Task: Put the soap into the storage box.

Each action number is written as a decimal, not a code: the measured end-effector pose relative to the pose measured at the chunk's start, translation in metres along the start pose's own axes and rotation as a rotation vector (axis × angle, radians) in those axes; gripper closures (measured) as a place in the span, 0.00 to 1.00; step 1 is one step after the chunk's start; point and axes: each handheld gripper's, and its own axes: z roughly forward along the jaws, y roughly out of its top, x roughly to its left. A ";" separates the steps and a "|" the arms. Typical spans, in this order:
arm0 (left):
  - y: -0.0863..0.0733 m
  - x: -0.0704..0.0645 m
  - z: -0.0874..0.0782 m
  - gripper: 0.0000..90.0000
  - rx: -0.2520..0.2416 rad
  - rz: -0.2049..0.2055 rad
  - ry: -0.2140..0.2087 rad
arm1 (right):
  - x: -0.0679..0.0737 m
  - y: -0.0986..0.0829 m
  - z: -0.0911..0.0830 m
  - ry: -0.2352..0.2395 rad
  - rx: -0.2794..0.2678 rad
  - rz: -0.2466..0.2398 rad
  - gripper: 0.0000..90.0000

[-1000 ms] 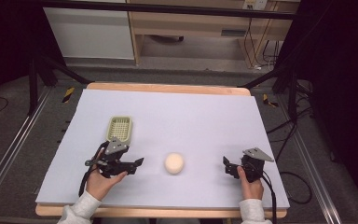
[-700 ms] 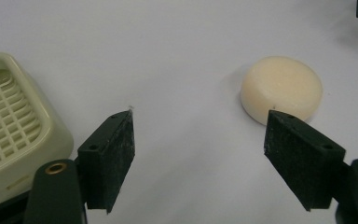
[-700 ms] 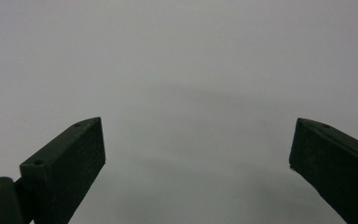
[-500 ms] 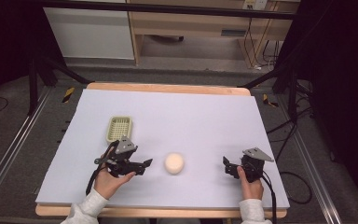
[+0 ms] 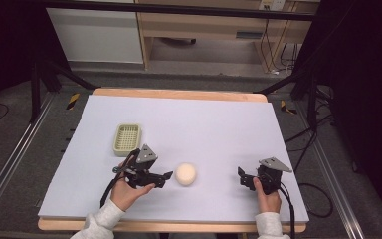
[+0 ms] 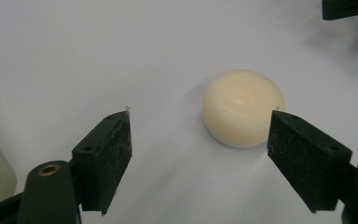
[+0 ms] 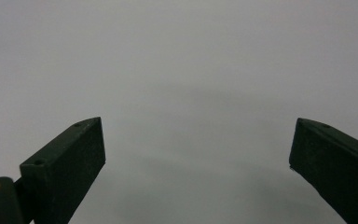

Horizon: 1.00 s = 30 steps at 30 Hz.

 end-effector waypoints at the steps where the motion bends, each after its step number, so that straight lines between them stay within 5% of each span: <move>1: 0.001 -0.001 0.001 0.24 0.001 0.002 -0.004 | 0.000 0.000 0.000 0.001 0.000 0.000 0.04; 30: 0.014 -0.021 0.031 0.22 0.062 0.036 -0.037 | 0.000 0.000 0.001 0.000 0.004 0.002 0.04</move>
